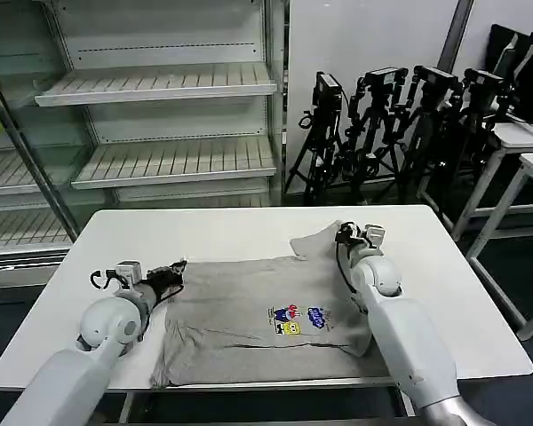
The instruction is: Fold and organize the clothes.
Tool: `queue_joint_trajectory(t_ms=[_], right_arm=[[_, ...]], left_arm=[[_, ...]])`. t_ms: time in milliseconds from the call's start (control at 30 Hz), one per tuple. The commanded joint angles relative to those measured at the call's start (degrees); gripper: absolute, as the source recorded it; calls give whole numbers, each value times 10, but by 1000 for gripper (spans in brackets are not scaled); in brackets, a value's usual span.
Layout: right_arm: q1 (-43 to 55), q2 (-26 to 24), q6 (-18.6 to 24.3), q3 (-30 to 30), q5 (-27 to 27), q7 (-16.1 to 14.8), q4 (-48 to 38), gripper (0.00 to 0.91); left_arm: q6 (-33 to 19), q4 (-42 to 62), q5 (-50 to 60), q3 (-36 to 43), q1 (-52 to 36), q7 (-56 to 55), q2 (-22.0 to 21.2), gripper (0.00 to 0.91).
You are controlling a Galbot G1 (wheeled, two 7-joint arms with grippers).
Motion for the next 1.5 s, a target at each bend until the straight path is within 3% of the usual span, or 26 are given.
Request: queue_joint_trajectory(t_ms=[33,400,967,1000,1033,1067,1233,1500], right_arm=[[-61,-25,39,12,-6,0,123,0],[-225,-74,29,90,-5,-6,298,0],[-364,-68,4,152,-52,-16,366,0],[-347,-67,-7,146,-50,-12,355,121],[-327,-66,-20,137,-41,-8,341,393],[-292,-63,-46,130,-24,1,323,907],[-109,-35,-88,61,17,42,177,907],[61,15,-114,5,18,52,-34,907]], left_arm=[[-2,-79,-11,-29,22,-1,8,30],[-2,-191,-10,-92,135,4,35,30],[-18,-251,39,-134,254,43,33,20],[-18,-251,44,-134,256,45,32,30],[-19,-250,48,-132,255,47,31,30],[-20,-249,54,-129,253,48,29,30],[-24,-239,59,-122,240,50,23,30],[-24,-231,62,-117,230,54,19,30]])
